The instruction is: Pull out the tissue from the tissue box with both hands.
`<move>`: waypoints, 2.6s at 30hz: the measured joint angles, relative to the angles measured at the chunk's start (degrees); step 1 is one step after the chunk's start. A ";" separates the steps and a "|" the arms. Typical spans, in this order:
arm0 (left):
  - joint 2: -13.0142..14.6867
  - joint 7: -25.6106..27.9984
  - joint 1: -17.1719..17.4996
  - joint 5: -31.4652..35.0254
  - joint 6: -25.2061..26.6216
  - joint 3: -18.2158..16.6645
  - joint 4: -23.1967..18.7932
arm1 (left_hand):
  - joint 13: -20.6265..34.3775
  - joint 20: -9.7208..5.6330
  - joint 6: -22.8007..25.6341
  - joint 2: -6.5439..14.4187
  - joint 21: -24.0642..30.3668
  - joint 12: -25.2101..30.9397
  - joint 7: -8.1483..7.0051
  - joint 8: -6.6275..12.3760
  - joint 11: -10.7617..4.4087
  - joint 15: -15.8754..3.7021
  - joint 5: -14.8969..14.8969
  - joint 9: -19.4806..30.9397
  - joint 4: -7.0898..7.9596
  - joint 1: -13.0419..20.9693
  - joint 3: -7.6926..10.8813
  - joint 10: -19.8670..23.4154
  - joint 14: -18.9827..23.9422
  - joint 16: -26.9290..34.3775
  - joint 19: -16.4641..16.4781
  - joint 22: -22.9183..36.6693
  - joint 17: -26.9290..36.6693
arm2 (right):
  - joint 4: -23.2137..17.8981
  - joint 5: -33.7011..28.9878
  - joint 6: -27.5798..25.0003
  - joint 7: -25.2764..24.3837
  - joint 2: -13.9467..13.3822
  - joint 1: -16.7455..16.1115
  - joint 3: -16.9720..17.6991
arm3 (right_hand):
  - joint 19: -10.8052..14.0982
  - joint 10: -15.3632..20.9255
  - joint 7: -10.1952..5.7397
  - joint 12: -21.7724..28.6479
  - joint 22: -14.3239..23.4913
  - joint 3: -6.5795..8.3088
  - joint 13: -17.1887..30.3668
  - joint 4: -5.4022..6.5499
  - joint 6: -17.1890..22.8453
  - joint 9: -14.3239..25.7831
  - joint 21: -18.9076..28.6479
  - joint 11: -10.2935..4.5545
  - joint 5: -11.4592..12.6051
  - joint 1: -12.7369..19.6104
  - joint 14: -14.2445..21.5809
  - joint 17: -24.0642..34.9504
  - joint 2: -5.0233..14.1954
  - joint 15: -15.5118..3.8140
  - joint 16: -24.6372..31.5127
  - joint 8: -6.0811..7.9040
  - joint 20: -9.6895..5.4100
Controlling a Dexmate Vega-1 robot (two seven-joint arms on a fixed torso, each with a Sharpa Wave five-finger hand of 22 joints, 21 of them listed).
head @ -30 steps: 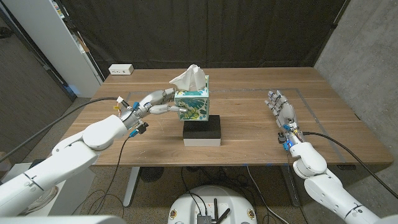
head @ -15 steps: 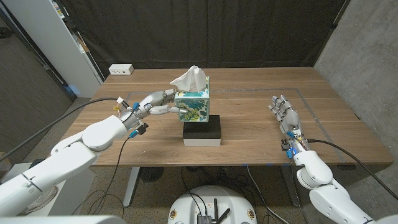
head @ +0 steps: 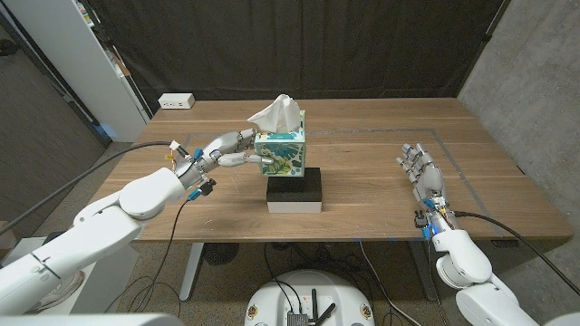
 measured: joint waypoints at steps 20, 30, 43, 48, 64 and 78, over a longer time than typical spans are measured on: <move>-0.92 -0.39 -2.00 0.25 -0.72 2.16 0.82 | 0.79 -3.04 -0.92 1.60 1.69 0.00 0.92 2.47 0.53 0.02 0.24 0.00 -0.55 1.62 1.68 -0.11 3.81 -0.06 4.91 0.55 0.31 | -3.89 -3.21 0.76 -2.45 2.18 -5.17 2.95 | 0.52 0.42 -0.64 0.21 0.00 0.89 0.01 0.26 0.64 0.00 0.00 -0.42 0.01 0.22 0.30 -0.12 0.97 -0.35 0.00 0.00 -0.56; -0.93 -0.53 -2.73 0.07 -0.59 2.94 1.30 | 0.80 -2.73 -1.03 1.28 1.69 0.00 1.00 2.56 0.54 0.00 0.24 0.00 -0.55 1.93 1.68 -0.11 3.18 -0.48 4.60 0.55 0.44 | -7.19 -2.70 -1.93 -3.38 2.72 -6.67 3.84 | 0.32 0.42 -0.84 0.21 0.00 1.36 0.01 0.73 0.83 0.00 0.00 -0.42 0.01 0.12 0.21 0.17 1.06 -0.44 0.38 0.00 -1.17; -0.96 -1.11 -4.11 -0.46 -0.87 4.15 2.62 | 0.80 -2.73 -1.21 1.25 1.69 0.00 0.99 2.57 0.54 0.01 0.24 0.00 -0.40 2.08 1.97 -0.11 2.57 -0.70 4.60 0.54 0.37 | -13.25 -3.74 -5.77 -5.59 3.16 -8.81 5.25 | 1.36 1.35 -0.83 0.43 0.00 1.84 0.01 0.73 0.84 0.00 0.00 0.10 0.01 0.13 0.42 0.17 1.06 -0.22 0.46 0.46 -0.95; -0.98 -1.31 -4.70 -0.68 -1.12 4.63 3.15 | 1.05 -2.73 -1.09 1.19 1.69 0.00 0.87 2.57 0.53 0.00 0.23 0.00 -0.41 2.45 1.97 -0.11 2.57 -0.70 4.60 0.54 0.37 | -14.79 -3.93 -7.30 -6.39 3.34 -9.45 5.67 | 2.08 1.97 -0.16 0.66 0.00 2.08 0.02 0.97 1.51 0.00 0.00 0.35 0.01 0.58 1.17 0.16 1.51 0.10 0.86 0.46 -0.85; -0.75 -1.92 -5.61 -0.71 -2.23 5.53 3.49 | 1.05 -2.74 -1.10 1.10 1.45 -0.45 0.88 2.57 0.54 0.00 0.22 0.00 -0.16 2.82 2.21 -0.11 2.57 -0.70 4.60 0.54 0.32 | -23.57 -5.95 -12.00 -8.90 4.98 -12.88 8.73 | 3.41 3.60 0.24 1.08 0.00 3.02 0.02 0.49 3.04 0.00 0.43 1.12 0.01 1.43 2.38 0.15 1.57 1.12 1.34 0.89 0.29; -0.35 -0.78 -4.79 -0.11 -1.80 5.45 2.00 | 1.33 -2.74 -1.12 1.05 1.46 -0.45 0.89 2.57 0.53 0.00 0.16 0.00 -0.16 2.86 2.21 -0.11 2.57 -0.70 4.60 0.83 0.31 | -30.82 -6.29 -18.69 -10.26 5.80 -15.32 11.88 | 4.84 4.22 0.59 1.08 0.00 4.29 0.02 -0.78 3.50 0.00 0.43 1.74 0.45 3.31 4.01 0.15 2.10 2.13 2.01 0.89 1.72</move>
